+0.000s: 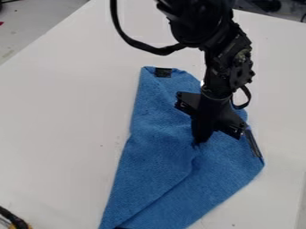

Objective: Unfold the cloth from right to left

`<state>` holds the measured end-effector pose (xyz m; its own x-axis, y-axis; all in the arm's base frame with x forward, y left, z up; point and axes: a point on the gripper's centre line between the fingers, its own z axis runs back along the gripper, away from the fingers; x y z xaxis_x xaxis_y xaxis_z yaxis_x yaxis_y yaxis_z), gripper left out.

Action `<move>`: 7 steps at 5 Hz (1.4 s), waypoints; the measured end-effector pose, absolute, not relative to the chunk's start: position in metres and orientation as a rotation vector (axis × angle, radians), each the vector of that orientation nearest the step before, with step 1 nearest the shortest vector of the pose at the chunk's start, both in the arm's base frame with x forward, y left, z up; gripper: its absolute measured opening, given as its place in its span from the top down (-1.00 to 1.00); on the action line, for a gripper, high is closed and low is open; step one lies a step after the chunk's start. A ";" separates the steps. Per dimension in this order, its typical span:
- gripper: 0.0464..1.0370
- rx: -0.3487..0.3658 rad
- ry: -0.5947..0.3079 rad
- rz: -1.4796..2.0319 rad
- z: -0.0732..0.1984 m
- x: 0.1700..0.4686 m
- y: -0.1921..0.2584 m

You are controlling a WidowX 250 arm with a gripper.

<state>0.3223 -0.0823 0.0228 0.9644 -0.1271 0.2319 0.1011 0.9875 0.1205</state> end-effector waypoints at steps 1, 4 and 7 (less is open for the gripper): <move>0.98 0.156 -0.319 -0.096 0.051 0.320 -0.070; 0.98 0.176 -0.392 0.065 0.061 0.286 0.038; 0.98 0.123 -0.340 0.186 0.027 0.251 0.122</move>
